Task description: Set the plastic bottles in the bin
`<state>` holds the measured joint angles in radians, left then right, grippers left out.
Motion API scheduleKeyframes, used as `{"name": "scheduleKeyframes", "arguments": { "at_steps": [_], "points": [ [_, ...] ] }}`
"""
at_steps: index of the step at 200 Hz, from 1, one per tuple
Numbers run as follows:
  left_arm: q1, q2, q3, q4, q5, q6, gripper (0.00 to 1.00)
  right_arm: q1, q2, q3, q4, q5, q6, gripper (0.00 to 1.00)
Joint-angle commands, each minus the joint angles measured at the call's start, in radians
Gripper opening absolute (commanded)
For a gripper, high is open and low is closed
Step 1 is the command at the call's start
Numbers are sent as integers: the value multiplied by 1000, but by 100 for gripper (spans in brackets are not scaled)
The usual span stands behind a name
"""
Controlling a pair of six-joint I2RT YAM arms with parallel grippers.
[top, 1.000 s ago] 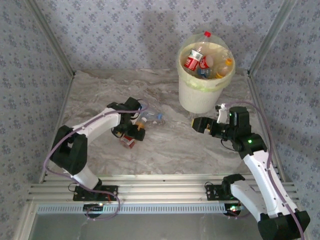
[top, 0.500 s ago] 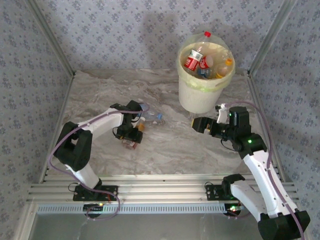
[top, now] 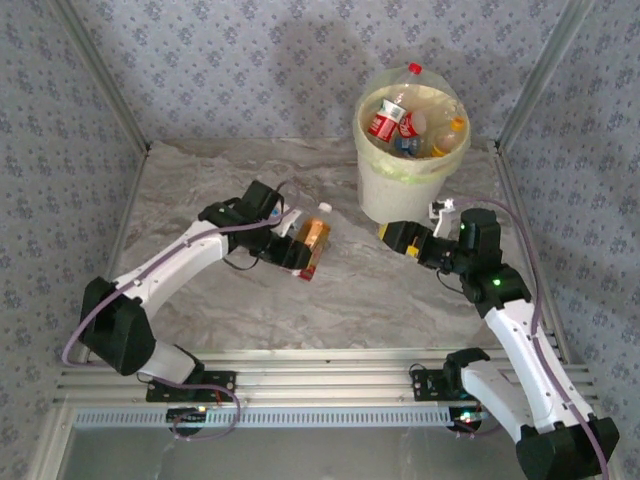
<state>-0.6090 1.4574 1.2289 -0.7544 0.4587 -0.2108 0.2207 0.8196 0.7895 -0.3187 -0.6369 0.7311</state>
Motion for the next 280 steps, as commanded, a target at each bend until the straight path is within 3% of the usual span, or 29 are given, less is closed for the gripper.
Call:
{"name": "scheduleKeyframes", "arguments": {
  "at_steps": [1, 59, 146, 233, 256, 280],
  "points": [
    [-5, -25, 58, 103, 191, 53, 59, 12, 15, 23, 132, -39, 106, 100],
    [-29, 86, 210, 142, 418, 112, 59, 113, 111, 160, 126, 35, 70, 100],
    [-61, 84, 172, 234, 484, 89, 60, 224, 238, 267, 97, 134, 19, 99],
    [-73, 83, 164, 234, 476, 90, 62, 244, 251, 295, 48, 161, -11, 67],
    [-73, 72, 163, 234, 467, 102, 69, 244, 247, 296, 43, 164, -12, 63],
    [-71, 50, 153, 249, 455, 103, 82, 246, 244, 300, 39, 166, -10, 60]
  ]
}}
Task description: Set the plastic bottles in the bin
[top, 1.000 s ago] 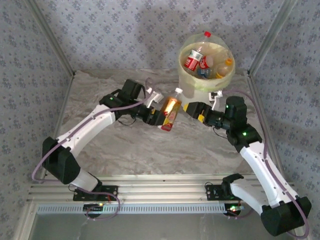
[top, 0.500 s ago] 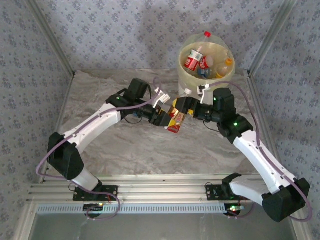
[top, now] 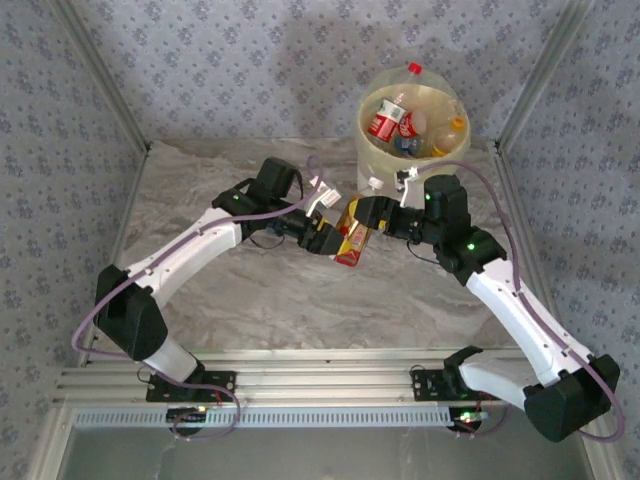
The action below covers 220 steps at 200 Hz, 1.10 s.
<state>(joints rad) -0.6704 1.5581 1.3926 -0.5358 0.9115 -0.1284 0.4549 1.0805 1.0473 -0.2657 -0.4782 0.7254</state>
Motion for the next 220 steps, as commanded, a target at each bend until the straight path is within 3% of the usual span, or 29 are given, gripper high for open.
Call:
{"name": "scheduleKeyframes", "arguments": {
  "at_steps": [1, 13, 28, 114, 179, 220],
  "points": [
    [-10, -51, -11, 31, 1, 22, 83, 12, -17, 42, -15, 7, -4, 60],
    [-7, -69, -19, 38, -18, 27, 93, 11, -21, 44, -21, 13, -6, 59],
    [1, -99, -31, 58, -42, 24, 99, 13, -31, 49, -41, 26, -15, 58],
    [78, -338, -212, 300, -238, -6, 99, 8, -121, 92, -239, 174, -88, 58],
    [83, -513, -419, 587, -363, -49, 100, -10, -50, 423, -448, 491, -279, 57],
    [82, -504, -420, 611, -312, -67, 100, -31, 79, 653, -453, 620, -412, 57]
  ]
}}
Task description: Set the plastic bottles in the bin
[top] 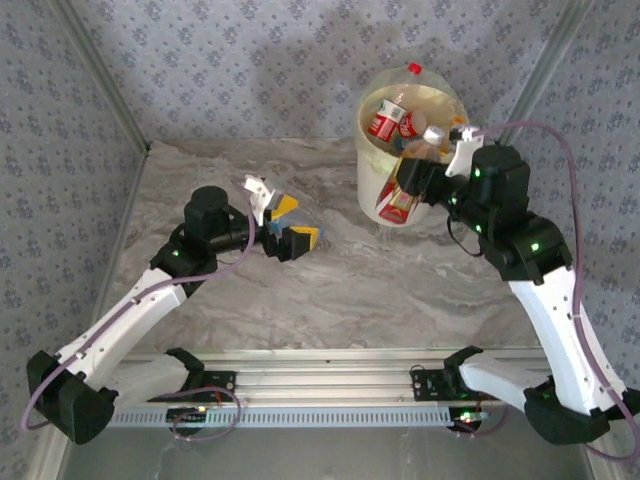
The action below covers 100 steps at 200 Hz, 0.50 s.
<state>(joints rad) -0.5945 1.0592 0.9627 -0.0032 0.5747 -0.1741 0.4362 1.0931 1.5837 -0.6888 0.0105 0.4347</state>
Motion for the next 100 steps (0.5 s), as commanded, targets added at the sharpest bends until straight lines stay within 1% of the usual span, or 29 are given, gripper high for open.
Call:
{"name": "scheduleKeyframes", "arguments": {
  "at_steps": [1, 25, 48, 66, 100],
  "points": [
    [6, -4, 11, 78, 26, -22, 100, -14, 70, 123, -29, 134, -123, 57],
    [6, 1, 13, 77, 42, -23, 100, -41, 160, 239, -10, 182, -188, 57],
    [7, 4, 16, 62, 34, -7, 100, -80, 244, 325, 14, 195, -223, 57],
    [6, 8, 18, 54, 24, -1, 100, -120, 310, 371, 38, 180, -227, 57],
    [6, 15, 22, 47, 21, -3, 100, -196, 435, 457, 55, 111, -196, 57]
  ]
}}
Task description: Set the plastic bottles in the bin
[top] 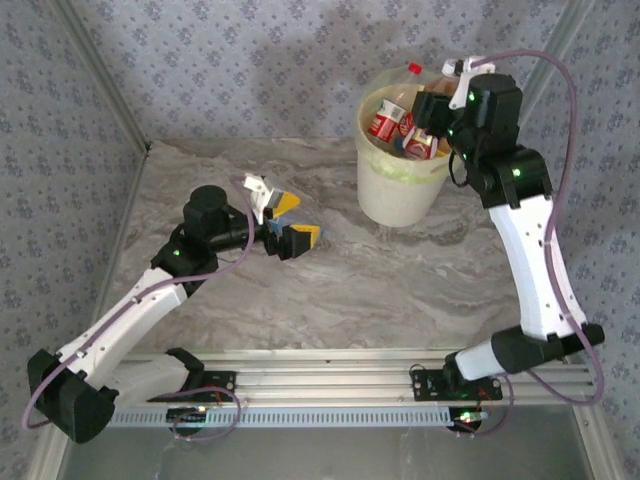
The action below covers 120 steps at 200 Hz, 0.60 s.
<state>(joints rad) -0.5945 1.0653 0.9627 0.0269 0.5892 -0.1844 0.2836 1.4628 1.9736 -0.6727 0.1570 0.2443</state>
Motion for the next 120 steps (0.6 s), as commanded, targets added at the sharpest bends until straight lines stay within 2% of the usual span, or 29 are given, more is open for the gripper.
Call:
{"name": "scheduleKeyframes", "arguments": {
  "at_steps": [1, 39, 73, 120],
  "points": [
    [7, 10, 22, 16, 6, 8, 100, -44, 69, 69, 41, -38, -4, 57],
    [7, 24, 31, -4, 4, 19, 100, -88, 219, 170, 62, -98, 33, 57],
    [7, 32, 40, -31, 1, 39, 100, -93, 347, 255, 62, -126, 37, 57],
    [7, 41, 48, -50, -3, 51, 100, -86, 473, 320, -11, -237, 7, 60]
  ]
}}
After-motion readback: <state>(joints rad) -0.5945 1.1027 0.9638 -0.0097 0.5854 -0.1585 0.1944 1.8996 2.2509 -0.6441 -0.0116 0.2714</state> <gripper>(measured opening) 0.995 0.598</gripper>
